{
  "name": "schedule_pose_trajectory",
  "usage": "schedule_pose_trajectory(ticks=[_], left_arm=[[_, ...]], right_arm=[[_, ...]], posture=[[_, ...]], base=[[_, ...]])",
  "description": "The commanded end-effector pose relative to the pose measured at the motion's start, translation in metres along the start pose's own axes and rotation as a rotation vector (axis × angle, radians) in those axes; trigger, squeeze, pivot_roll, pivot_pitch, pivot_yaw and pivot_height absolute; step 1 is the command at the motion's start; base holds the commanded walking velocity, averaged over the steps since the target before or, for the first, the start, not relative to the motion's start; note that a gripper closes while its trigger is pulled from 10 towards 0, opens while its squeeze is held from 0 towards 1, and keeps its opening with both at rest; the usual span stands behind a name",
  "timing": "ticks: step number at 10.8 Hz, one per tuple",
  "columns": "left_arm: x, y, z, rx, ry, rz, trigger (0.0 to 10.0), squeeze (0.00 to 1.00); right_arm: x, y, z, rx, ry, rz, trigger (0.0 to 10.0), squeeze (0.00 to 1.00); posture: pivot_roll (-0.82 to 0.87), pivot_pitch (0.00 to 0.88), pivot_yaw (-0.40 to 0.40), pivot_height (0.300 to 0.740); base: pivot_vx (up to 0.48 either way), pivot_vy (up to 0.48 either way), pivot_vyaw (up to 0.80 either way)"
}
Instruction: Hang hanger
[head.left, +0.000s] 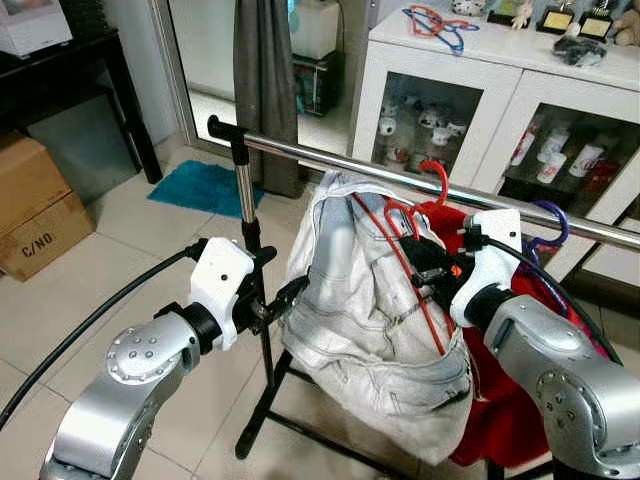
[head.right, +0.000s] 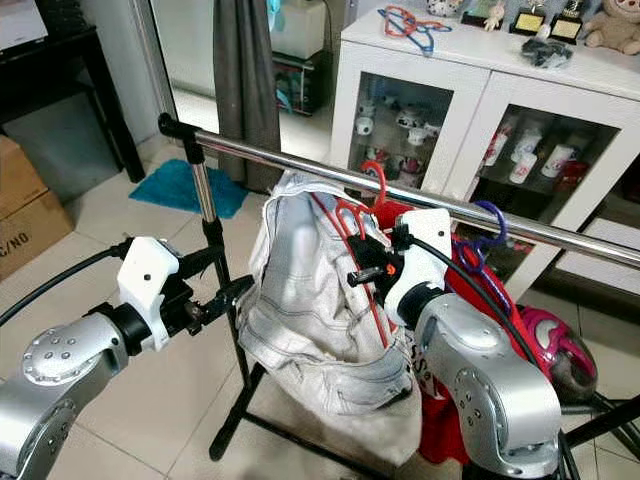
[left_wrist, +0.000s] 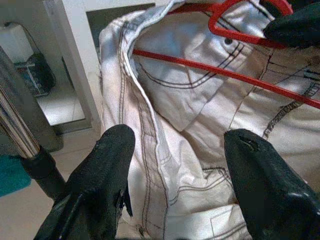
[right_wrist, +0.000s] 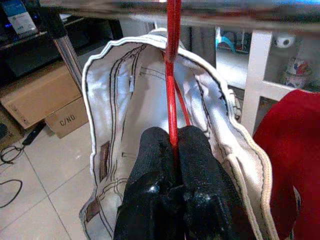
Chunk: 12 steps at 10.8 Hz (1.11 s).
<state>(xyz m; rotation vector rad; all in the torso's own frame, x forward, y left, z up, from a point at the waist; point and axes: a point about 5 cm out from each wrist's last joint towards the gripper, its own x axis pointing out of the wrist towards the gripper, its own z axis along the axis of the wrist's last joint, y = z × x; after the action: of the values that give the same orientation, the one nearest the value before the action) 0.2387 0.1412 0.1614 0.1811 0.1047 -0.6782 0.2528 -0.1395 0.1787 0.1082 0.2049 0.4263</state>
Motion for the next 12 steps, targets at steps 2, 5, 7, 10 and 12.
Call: schedule_pose_trajectory(ticks=[2,5,7,10,12], left_arm=[[0.0,0.001,0.001,0.014,0.01,0.002,10.0,0.0],[0.002,0.002,0.002,0.018,0.008,0.003,10.0,0.0],[0.004,0.004,0.002,0.029,0.006,0.01,10.0,0.0],[0.012,0.022,0.006,0.074,-0.021,0.104,10.0,1.0],[0.025,0.04,0.008,0.165,-0.03,0.203,10.0,1.0]], right_arm=[[-0.003,0.004,0.011,-0.016,-0.067,0.012,0.0,0.0],[-0.002,0.004,0.011,-0.016,-0.068,0.012,0.0,0.0],[-0.003,0.004,0.01,-0.016,-0.066,0.016,0.0,0.0],[-0.003,0.008,0.01,0.016,-0.072,0.075,0.0,0.0],[-0.004,0.014,0.012,0.023,-0.079,0.145,0.0,0.0]], posture=[[-0.03,0.0,-0.042,0.74],[-0.03,0.0,-0.039,0.74],[-0.03,0.0,-0.037,0.74],[-0.03,0.0,-0.04,0.74],[-0.03,0.0,-0.037,0.74]], base=[[-0.253,0.0,0.0],[-0.256,0.0,0.0],[-0.126,0.0,0.0],[0.0,0.0,0.0],[0.0,0.0,0.0]])
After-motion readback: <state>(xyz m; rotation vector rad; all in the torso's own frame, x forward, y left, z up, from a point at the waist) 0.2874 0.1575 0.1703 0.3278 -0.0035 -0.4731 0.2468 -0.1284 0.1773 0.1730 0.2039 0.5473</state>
